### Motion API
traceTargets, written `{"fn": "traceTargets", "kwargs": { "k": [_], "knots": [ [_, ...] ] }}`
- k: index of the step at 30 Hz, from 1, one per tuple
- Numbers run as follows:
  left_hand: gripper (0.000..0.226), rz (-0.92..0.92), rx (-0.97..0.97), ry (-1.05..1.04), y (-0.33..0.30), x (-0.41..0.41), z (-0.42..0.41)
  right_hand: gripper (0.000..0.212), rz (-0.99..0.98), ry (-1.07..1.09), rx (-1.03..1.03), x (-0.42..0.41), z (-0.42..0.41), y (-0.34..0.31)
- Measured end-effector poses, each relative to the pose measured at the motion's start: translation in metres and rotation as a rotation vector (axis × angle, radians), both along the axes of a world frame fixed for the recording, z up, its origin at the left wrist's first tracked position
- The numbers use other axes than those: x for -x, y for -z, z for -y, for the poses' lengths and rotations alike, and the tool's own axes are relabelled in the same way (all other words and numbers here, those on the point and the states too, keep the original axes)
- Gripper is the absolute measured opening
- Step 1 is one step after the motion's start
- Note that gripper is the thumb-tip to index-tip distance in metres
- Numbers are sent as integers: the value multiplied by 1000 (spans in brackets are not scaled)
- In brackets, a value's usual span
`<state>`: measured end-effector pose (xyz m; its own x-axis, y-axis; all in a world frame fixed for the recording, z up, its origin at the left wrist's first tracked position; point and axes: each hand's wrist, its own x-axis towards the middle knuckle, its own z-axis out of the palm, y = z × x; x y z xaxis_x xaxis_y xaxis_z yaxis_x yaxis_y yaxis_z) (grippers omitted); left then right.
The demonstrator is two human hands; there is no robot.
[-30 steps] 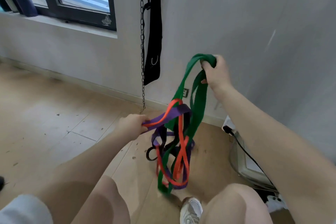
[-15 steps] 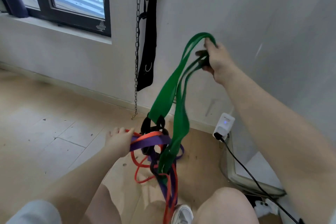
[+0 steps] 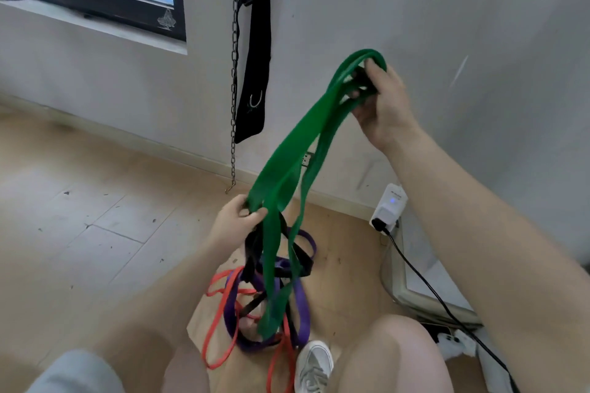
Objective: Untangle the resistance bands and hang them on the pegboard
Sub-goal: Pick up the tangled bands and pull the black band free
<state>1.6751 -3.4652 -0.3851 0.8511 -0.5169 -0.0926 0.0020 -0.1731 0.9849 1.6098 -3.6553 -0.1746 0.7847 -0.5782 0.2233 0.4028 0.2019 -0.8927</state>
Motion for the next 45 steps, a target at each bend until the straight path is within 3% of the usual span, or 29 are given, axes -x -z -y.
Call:
{"fn": "traceTargets", "kwargs": {
  "k": [3,4,9,11,14,17,19,22,25,28,30,32,34,36,38,42,45],
  "knots": [
    [3,-91,171,-12,-23,-3,-10,4,-325,283,205,6,40,25],
    [2,-80,187,-26,-30,-6,-13,11,-467,299,297,7,49,40],
    [13,65,159,-54,-68,-10,-9,43,-1006,166,686,7,35,102],
    [15,111,131,-58,-81,-7,-2,52,-1103,96,836,3,10,110],
    [19,131,103,-98,-92,-8,4,48,-918,-11,932,2,-34,118],
    [32,86,157,-148,-102,-13,4,66,-839,-159,727,14,-72,123],
    [33,90,142,-138,-104,-12,5,55,-801,-301,682,15,-85,130],
    [24,70,141,-124,-102,-7,3,38,-766,-279,633,9,-89,135],
    [19,41,134,-100,-100,-9,-6,24,-755,-204,841,7,-85,137],
    [17,209,-91,-6,-95,-15,-15,14,-724,-189,898,13,-66,128],
    [21,393,-277,32,-91,-17,-20,16,-694,-213,791,15,-49,119],
    [27,488,-408,52,-83,-22,-25,13,-572,-196,510,18,-35,111],
    [35,479,-478,67,-73,-27,-29,19,-372,-155,176,19,-26,95],
    [40,435,-545,99,-60,-30,-32,23,-193,-137,-8,21,-19,72],
    [46,370,-574,121,-44,-29,-32,21,-147,-121,42,21,-15,57],
    [45,298,-508,65,-24,-19,-23,17,-286,-223,284,22,-18,63],
    [43,360,-612,80,-13,-19,-21,14,-182,-235,151,24,-19,56]
  ]
}}
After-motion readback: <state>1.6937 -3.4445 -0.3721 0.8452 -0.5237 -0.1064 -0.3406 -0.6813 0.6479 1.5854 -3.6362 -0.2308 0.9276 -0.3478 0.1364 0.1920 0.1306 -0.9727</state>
